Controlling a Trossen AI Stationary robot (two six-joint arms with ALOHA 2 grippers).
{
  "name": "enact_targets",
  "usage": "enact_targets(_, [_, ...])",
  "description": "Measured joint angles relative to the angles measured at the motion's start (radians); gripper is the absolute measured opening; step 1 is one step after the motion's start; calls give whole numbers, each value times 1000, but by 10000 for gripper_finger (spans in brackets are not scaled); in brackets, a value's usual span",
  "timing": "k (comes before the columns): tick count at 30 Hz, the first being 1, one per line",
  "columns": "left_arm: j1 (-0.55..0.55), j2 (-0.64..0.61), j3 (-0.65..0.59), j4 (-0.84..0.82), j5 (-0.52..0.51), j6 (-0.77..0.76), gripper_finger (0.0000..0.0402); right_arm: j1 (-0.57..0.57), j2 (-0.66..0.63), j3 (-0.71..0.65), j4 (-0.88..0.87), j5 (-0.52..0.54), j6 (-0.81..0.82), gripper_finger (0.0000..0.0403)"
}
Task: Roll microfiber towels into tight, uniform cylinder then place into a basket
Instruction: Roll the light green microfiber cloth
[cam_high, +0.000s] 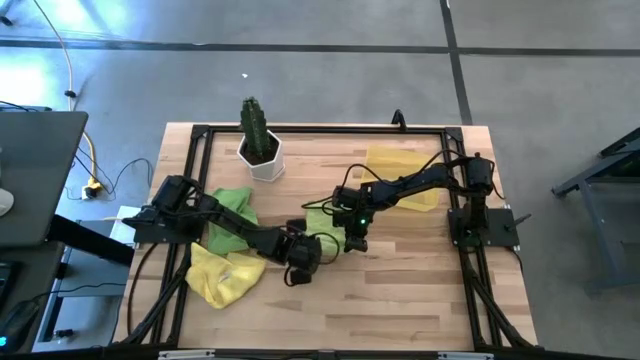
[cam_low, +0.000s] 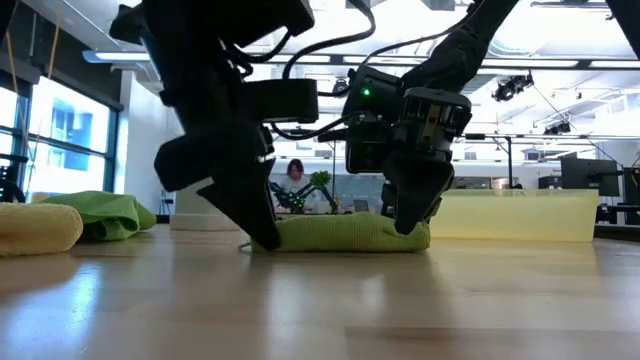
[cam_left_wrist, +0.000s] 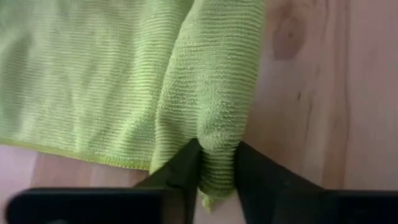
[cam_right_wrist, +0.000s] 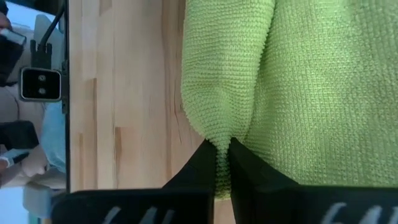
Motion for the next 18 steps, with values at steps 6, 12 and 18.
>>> enact_targets(6, [1, -5, 3, 7, 127, -104, 15, 0, 0, 0, 0, 2, -71, 61])
enact_targets(12, [-6, -5, 3, 11, 197, -153, 19, -9, -53, 0, -29, 11, -178, 111])
enact_targets(18, [21, -5, 3, 16, 327, -215, 4, 25, -182, 0, -97, 35, -414, 123])
